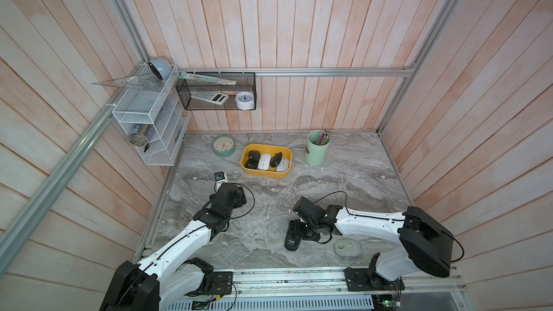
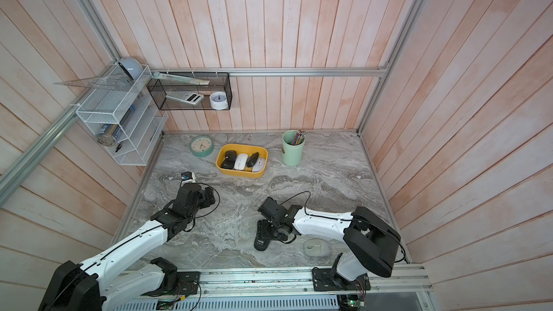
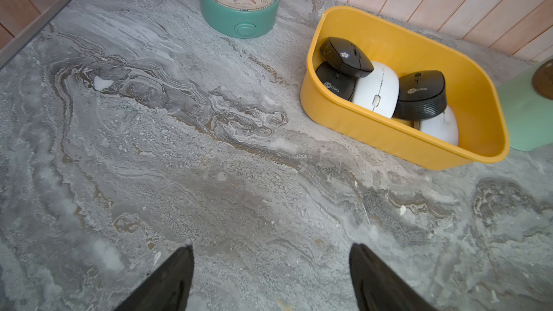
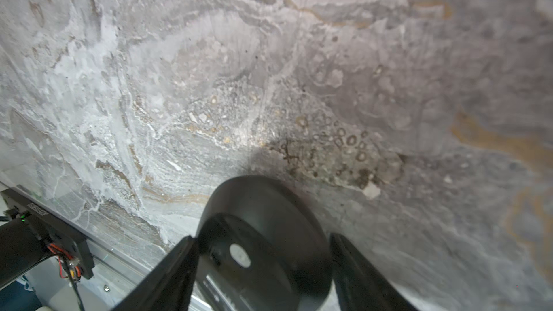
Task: Put the mouse in the storage box
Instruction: Pick up the mouse from the center of the board.
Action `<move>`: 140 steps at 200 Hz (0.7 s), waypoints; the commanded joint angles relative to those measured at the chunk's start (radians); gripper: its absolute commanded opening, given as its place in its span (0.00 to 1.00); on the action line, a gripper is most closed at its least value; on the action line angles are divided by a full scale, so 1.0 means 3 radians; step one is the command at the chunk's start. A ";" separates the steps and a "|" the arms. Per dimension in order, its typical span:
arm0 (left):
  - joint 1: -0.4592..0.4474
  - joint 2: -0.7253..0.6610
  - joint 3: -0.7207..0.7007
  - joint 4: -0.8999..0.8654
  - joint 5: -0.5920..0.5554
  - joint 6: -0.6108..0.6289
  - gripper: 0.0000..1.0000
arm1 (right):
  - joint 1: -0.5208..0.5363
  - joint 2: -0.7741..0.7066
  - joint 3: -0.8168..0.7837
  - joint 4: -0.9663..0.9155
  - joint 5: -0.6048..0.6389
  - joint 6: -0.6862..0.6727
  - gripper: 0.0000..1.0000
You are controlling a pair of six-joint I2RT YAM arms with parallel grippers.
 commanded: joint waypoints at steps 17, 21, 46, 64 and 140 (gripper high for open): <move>0.0013 -0.0048 -0.0020 0.0019 -0.0033 0.0048 0.87 | 0.0006 0.0220 -0.0015 -0.0007 -0.0036 0.0020 0.62; 0.0013 -0.0048 -0.0019 0.0021 -0.0036 0.0044 0.87 | 0.0006 0.0220 -0.0015 -0.0010 -0.0036 0.0016 0.61; 0.0016 -0.0056 -0.0020 0.0014 -0.0042 0.0043 0.87 | 0.0006 0.0203 0.0006 -0.0050 -0.0003 -0.0005 0.50; 0.0013 -0.0071 -0.0020 0.0007 -0.0047 0.0047 0.87 | 0.0006 0.0165 0.0041 -0.0099 0.0047 -0.0038 0.43; 0.0016 -0.0344 -0.0083 -0.0064 -0.0175 0.0013 0.87 | -0.0067 0.0188 0.1144 -0.1251 0.0992 -0.0935 0.29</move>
